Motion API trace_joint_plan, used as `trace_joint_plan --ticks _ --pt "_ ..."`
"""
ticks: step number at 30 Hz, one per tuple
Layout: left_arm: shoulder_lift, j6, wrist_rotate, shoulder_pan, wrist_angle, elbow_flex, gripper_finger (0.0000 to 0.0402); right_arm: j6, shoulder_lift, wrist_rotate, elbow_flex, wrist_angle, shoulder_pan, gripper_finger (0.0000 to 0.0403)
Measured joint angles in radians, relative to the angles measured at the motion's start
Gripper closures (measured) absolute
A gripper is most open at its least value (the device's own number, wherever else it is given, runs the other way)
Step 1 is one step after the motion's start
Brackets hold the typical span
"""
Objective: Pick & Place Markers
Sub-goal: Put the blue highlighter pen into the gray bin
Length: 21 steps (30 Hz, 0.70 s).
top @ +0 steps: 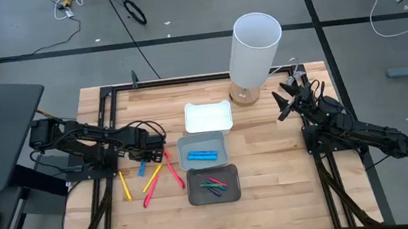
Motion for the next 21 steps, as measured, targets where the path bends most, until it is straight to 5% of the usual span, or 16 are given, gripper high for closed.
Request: trace_joint_plan --ticks 21 --pt "-0.108 0.109 0.01 0.0 -0.142 0.105 0.0336 0.0 0.0 0.0 0.0 0.0 0.0 0.0152"
